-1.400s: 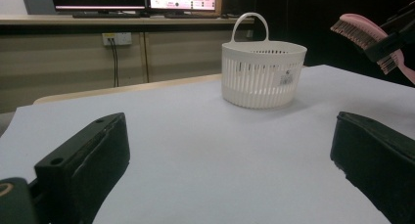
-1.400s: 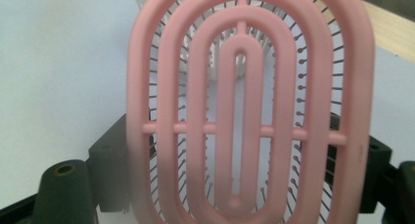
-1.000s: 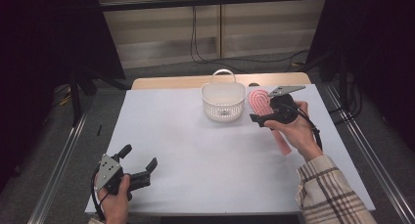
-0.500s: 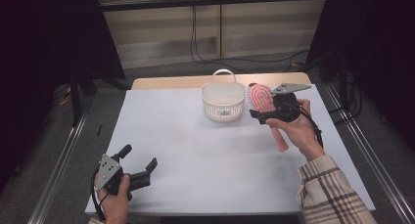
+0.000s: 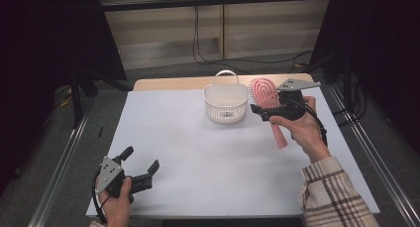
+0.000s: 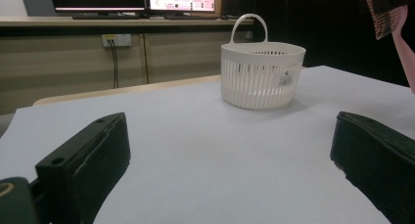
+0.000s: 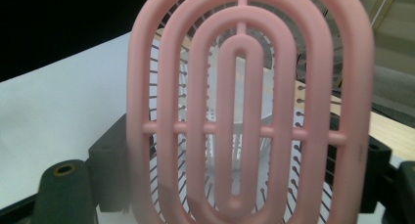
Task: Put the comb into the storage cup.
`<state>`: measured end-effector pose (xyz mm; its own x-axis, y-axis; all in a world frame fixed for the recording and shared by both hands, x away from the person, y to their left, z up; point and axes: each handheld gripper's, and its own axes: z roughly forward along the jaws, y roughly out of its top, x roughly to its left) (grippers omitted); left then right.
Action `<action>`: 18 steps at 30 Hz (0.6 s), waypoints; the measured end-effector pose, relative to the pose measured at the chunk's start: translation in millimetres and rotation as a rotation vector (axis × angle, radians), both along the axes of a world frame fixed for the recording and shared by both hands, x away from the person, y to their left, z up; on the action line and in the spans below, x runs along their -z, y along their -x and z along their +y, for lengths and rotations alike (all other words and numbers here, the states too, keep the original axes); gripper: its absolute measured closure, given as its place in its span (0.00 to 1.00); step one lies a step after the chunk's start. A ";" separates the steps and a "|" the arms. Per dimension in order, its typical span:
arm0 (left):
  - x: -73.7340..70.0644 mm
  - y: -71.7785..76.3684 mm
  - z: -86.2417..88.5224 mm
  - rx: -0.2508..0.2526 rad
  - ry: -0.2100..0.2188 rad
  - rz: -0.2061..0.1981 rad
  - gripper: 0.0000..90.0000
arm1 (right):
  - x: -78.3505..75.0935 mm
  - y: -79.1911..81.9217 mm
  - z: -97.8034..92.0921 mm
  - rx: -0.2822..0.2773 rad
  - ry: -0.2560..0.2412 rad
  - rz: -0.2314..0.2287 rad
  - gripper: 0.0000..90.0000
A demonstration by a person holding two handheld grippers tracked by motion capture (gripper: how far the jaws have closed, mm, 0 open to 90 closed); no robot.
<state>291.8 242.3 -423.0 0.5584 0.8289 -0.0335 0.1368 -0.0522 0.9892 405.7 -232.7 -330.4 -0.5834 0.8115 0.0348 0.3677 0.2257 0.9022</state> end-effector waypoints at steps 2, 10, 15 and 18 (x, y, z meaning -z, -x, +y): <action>-0.2 0.9 0.2 -0.005 0.008 0.000 0.02 | -1.3 -0.7 1.7 -0.008 -0.009 -0.019 0.22; -0.2 0.5 0.6 -0.008 0.001 0.000 0.01 | -4.4 -4.5 7.2 -0.018 -0.031 -0.039 0.22; -0.3 0.3 0.7 -0.005 0.001 0.000 0.01 | -10.4 -7.8 12.9 -0.021 -0.043 -0.064 0.22; -0.9 0.6 0.7 -0.004 0.006 -0.005 0.01 | -13.3 -8.8 15.2 -0.026 -0.040 -0.080 0.22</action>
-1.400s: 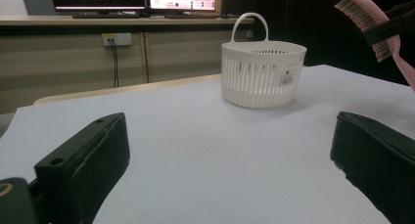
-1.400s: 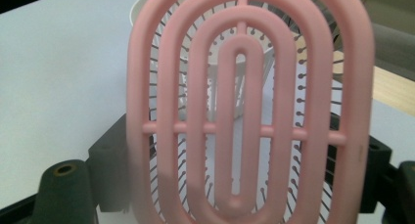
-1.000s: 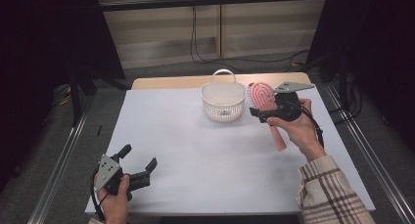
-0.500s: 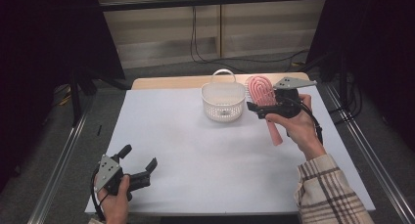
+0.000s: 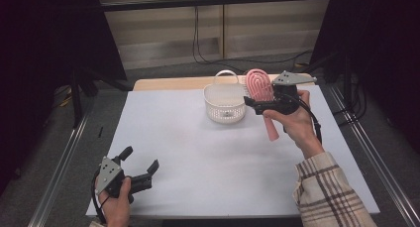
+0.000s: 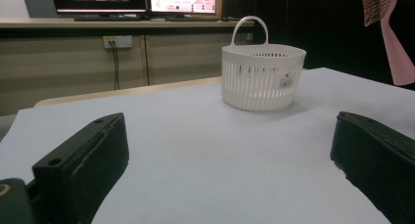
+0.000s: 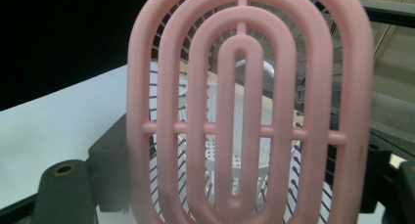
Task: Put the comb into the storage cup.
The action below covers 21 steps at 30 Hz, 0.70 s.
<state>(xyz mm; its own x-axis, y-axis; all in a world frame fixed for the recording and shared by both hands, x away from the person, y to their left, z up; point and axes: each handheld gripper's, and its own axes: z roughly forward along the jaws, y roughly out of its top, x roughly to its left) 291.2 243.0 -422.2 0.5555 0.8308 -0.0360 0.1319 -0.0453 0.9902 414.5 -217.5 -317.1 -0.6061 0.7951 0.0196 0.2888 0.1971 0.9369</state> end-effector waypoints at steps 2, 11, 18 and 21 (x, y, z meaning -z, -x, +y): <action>0.3 0.0 -0.1 -0.002 0.004 -0.003 0.01 | -3.1 -2.2 1.3 0.009 0.008 -0.004 0.22; -0.1 0.1 -0.5 -0.001 -0.008 -0.002 0.01 | -14.9 -8.8 5.9 0.010 -0.010 -0.025 0.22; 0.0 0.2 -1.1 0.002 -0.013 -0.006 0.01 | -28.9 -13.9 10.8 0.019 -0.033 -0.057 0.22; 0.2 0.5 -2.3 0.006 -0.005 -0.006 0.01 | -35.1 -15.4 13.1 0.016 -0.037 -0.074 0.22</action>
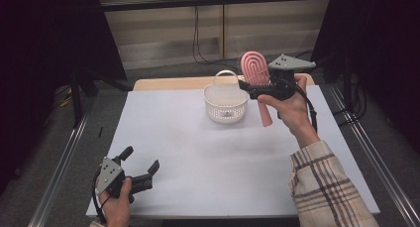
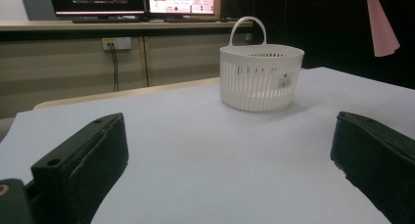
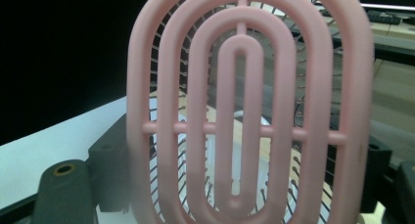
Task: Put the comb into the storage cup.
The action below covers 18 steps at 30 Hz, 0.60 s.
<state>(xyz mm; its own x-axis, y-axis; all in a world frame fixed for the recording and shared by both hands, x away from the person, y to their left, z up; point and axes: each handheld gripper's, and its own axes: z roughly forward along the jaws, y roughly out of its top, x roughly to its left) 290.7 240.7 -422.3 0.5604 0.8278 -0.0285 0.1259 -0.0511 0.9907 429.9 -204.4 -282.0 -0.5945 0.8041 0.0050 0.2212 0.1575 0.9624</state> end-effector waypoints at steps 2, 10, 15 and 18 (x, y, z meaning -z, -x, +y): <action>-0.1 0.1 -0.1 0.001 0.000 -0.002 0.01 | -3.6 -2.6 2.0 0.002 0.004 -0.012 0.22; 0.2 -0.1 0.5 0.004 0.006 0.005 0.01 | -9.4 -13.1 7.1 0.014 -0.015 -0.034 0.22; 0.1 0.0 0.5 0.005 0.007 0.002 0.01 | -13.1 -19.9 11.8 0.016 -0.034 -0.044 0.22; 0.4 -0.2 0.6 0.005 0.007 0.005 0.01 | -14.1 -23.9 14.6 0.015 -0.031 -0.050 0.22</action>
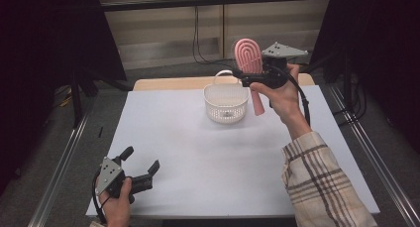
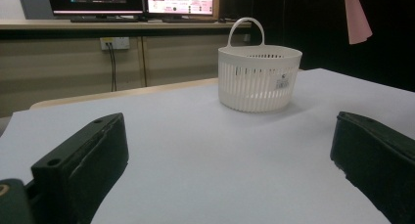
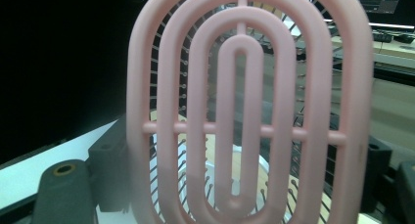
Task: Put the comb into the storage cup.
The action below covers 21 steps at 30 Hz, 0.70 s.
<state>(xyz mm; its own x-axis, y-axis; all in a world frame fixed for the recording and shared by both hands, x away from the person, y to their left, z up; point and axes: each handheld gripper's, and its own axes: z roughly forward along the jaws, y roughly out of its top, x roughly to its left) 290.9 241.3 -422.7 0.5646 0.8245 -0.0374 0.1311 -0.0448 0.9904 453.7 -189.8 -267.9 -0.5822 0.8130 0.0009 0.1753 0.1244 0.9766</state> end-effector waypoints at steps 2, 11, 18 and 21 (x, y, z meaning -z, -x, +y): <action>-0.1 0.2 -0.7 0.002 -0.003 -0.003 0.01 | -1.0 -3.5 2.7 0.004 -0.005 -0.008 0.22; 0.3 -0.1 -1.3 0.009 0.001 0.003 0.01 | -3.8 -13.0 7.2 0.019 -0.017 -0.017 0.22; 0.2 0.0 -1.2 0.010 0.003 0.004 0.01 | -4.7 -19.2 10.8 0.024 -0.018 -0.026 0.22; 0.6 -0.2 -1.2 0.010 0.006 0.005 0.01 | -5.8 -22.6 14.4 0.026 -0.022 -0.033 0.22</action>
